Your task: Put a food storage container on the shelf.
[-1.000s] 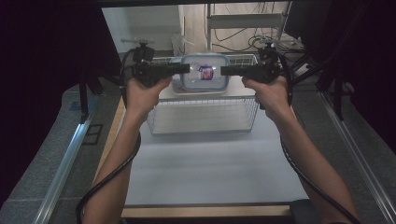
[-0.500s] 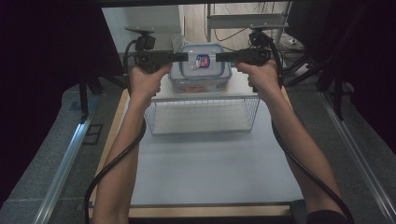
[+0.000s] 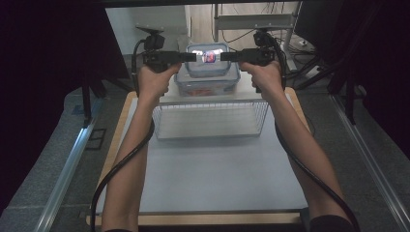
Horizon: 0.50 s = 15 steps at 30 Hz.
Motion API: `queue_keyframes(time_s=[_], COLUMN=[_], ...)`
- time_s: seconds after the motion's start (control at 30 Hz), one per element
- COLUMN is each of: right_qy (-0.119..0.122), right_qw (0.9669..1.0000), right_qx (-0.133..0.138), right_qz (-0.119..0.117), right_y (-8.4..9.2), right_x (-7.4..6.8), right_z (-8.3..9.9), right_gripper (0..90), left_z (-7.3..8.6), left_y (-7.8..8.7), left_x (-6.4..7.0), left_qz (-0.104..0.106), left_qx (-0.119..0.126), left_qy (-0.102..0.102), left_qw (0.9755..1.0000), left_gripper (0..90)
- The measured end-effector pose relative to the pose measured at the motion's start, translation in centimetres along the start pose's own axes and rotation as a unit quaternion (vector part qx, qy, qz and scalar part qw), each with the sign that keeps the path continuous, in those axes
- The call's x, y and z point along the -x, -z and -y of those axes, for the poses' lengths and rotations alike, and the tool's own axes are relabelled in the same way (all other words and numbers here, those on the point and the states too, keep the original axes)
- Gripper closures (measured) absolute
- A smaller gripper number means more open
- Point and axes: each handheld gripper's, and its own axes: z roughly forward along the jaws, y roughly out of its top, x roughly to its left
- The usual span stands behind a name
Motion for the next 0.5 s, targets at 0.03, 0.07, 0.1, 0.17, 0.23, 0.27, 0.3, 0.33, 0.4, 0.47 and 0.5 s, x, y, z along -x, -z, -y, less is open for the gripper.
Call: queue_keyframes(time_s=[0.03, 0.07, 0.1, 0.17, 0.23, 0.27, 0.3, 0.33, 0.4, 0.47, 0.5], right_qy=[0.001, 0.005, 0.011, 0.012, 0.017, 0.022, 0.029, 0.038, 0.059, 0.081, 0.09], right_qw=[1.0, 0.9999, 0.9998, 0.9998, 0.9996, 0.9995, 0.9992, 0.9987, 0.9972, 0.9952, 0.9943], right_qx=[0.002, 0.004, 0.004, 0.009, 0.012, 0.015, 0.018, 0.02, 0.03, 0.035, 0.037], right_qz=[0.001, 0.009, 0.017, 0.016, 0.018, 0.019, 0.022, 0.025, 0.033, 0.043, 0.044], right_y=[0.0, 0.0, 0.0, 0.0, 0.1, 0.2, 0.4, 0.6, 1.1, 1.8, 2.0], right_x=[0.1, 0.1, 0.1, 0.3, 0.3, 0.3, 0.2, 0.1, -0.1, -0.4, -0.5], right_z=[0.0, 0.0, 0.0, 0.0, 0.0, 0.0, 0.1, 0.1, 0.3, 0.6, 0.9], right_gripper=[45.9, 46.3, 46.5, 46.8, 46.6, 46.4, 46.3, 46.3, 46.6, 47.1, 47.2], left_z=[0.0, 0.0, 0.0, 0.0, 0.1, 0.2, 0.3, 0.4, 0.7, 1.2, 1.5], left_y=[-0.1, -0.2, -0.2, -0.3, -0.1, 0.0, 0.2, 0.4, 0.8, 1.2, 1.3], left_x=[-0.1, -0.1, -0.1, -0.2, -0.2, -0.2, -0.1, 0.0, 0.3, 0.6, 0.8], left_qz=[-0.006, -0.013, -0.009, -0.012, -0.004, 0.0, 0.003, 0.009, 0.013, 0.011, 0.009], left_qx=[-0.004, -0.005, -0.003, -0.002, 0.003, 0.009, 0.014, 0.017, 0.023, 0.028, 0.029], left_qy=[-0.002, -0.005, -0.004, -0.005, -0.003, -0.004, -0.007, -0.011, -0.029, -0.057, -0.07], left_qw=[1.0, 0.9999, 0.9999, 0.9999, 1.0, 1.0, 0.9999, 0.9997, 0.9992, 0.9979, 0.9971], left_gripper=[42.6, 40.8, 38.8, 36.4, 34.1, 33.3, 32.6, 32.4, 31.6, 28.7, 27.5])
